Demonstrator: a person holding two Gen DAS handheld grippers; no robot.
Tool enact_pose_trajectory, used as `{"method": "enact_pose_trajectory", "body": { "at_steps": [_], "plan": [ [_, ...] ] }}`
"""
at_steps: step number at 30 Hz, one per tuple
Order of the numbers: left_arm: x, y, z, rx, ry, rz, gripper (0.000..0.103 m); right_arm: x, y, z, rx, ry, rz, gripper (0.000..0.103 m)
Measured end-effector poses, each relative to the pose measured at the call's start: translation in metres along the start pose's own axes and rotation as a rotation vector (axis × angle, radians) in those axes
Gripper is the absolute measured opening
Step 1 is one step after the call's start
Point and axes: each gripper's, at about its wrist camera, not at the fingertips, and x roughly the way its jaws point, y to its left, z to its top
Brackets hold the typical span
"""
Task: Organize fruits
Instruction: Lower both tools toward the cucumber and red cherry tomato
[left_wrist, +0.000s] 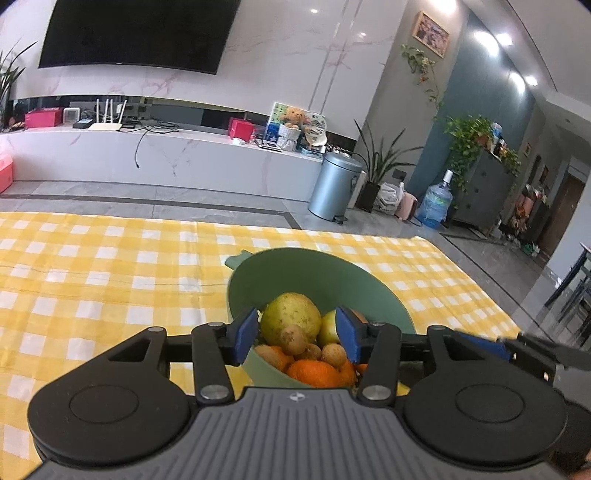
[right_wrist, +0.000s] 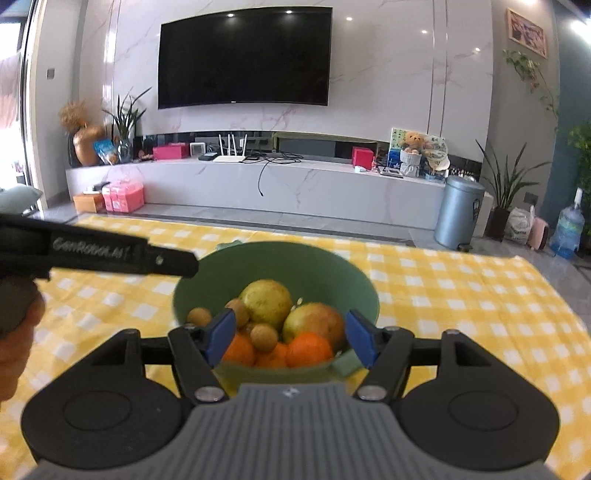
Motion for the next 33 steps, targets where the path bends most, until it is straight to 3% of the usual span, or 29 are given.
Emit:
{"method": "enact_pose_trajectory", "body": {
  "at_steps": [8,14,18,23,27,33],
  "plan": [
    [-0.008,-0.019,-0.015,0.124,0.073,-0.035,0.057,-0.031,0.009,-0.040,0.021,0.085,0.054,0.063],
    [-0.014,-0.029,-0.026,0.184,0.123,-0.065,0.057,-0.042,0.014,-0.061,0.042,0.157,0.074,0.052],
    [-0.019,-0.031,-0.032,0.181,0.148,-0.073,0.057,-0.045,0.017,-0.074,0.046,0.204,0.096,0.043],
    [-0.025,-0.035,-0.034,0.175,0.168,-0.024,0.057,-0.049,0.019,-0.082,0.055,0.239,0.150,0.042],
    [-0.034,-0.036,-0.034,0.136,0.185,0.006,0.057,-0.048,0.021,-0.085,0.072,0.269,0.205,0.030],
    [-0.048,-0.041,-0.038,0.087,0.244,0.055,0.057,-0.042,0.016,-0.092,0.130,0.334,0.264,0.030]
  ]
}}
